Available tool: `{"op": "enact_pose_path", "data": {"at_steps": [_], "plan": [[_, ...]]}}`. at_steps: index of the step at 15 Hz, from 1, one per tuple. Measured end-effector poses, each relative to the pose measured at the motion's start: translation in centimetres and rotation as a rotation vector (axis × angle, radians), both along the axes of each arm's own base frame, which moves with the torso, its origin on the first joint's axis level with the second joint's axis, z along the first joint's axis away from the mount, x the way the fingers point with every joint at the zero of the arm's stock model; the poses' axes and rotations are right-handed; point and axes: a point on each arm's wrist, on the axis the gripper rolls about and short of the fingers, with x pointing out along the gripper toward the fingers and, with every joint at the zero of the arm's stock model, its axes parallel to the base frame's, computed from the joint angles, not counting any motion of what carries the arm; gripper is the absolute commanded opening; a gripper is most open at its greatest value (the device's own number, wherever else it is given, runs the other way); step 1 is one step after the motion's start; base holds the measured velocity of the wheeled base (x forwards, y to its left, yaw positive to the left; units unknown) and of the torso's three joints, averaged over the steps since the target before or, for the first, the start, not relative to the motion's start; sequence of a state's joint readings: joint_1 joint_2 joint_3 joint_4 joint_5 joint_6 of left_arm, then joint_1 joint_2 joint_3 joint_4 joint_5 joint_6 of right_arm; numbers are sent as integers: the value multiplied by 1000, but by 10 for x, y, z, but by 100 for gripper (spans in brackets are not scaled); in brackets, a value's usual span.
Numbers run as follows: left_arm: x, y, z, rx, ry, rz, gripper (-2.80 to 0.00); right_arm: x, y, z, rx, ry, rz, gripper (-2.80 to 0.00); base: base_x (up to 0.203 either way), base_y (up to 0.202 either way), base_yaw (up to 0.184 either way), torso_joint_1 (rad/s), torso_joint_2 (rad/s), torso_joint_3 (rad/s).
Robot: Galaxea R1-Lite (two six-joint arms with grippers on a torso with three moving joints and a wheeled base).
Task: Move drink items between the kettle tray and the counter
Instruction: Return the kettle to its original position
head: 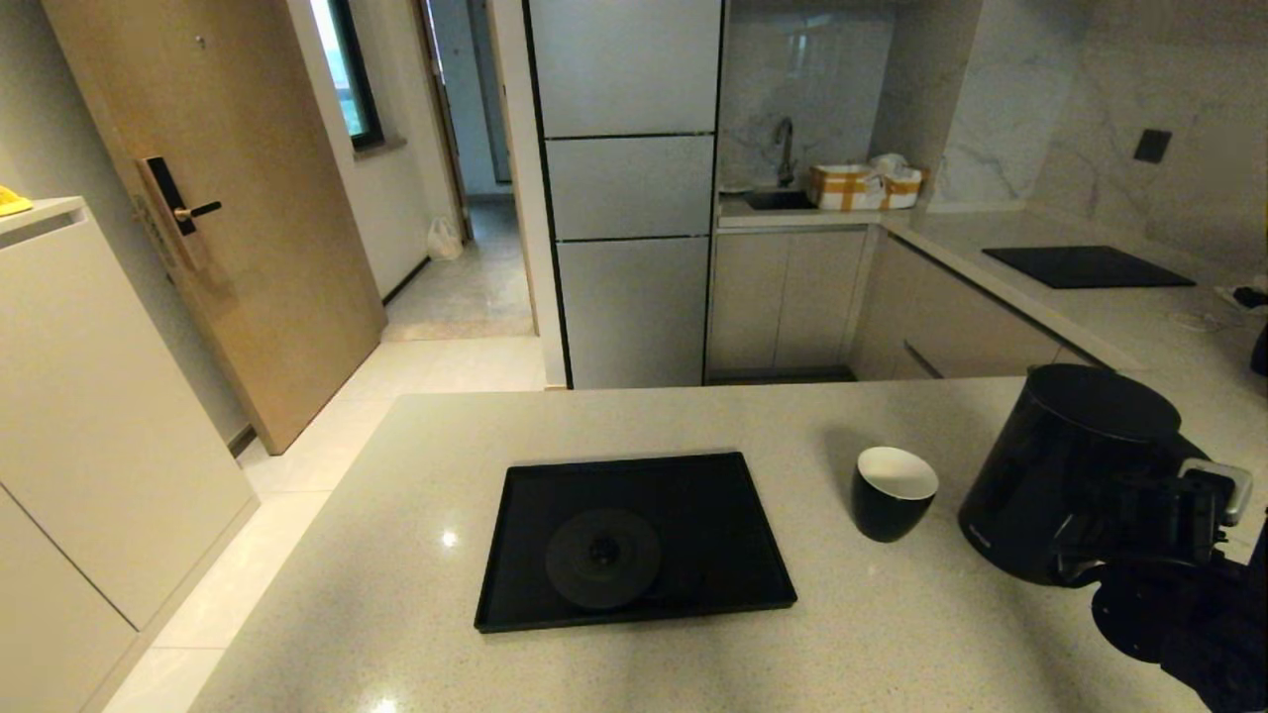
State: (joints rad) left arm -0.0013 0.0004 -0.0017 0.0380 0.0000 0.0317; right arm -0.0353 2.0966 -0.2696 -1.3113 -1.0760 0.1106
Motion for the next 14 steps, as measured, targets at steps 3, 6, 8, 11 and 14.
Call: {"op": "enact_pose_path", "data": {"at_steps": [3,6,8,11,14], "plan": [[0,0,0,0,0,1,-280,9,-11,-4,14,-19,-6,0,0,0,0,0,0,0],[0,0,0,0,1,0,-280,17,-26,-9,7,-42,16,0,0,0,0,0,0,0],[0,0,0,0,0,0,-280,19,-35,-15,9,-24,28,0,0,0,0,0,0,0],[0,0,0,0,0,1,-280,22,-61,-25,47,-4,80,0,0,0,0,0,0,0],[0,0,0,0,0,-1,-280,26,-71,-30,44,2,62,0,0,0,0,0,0,0]]}}
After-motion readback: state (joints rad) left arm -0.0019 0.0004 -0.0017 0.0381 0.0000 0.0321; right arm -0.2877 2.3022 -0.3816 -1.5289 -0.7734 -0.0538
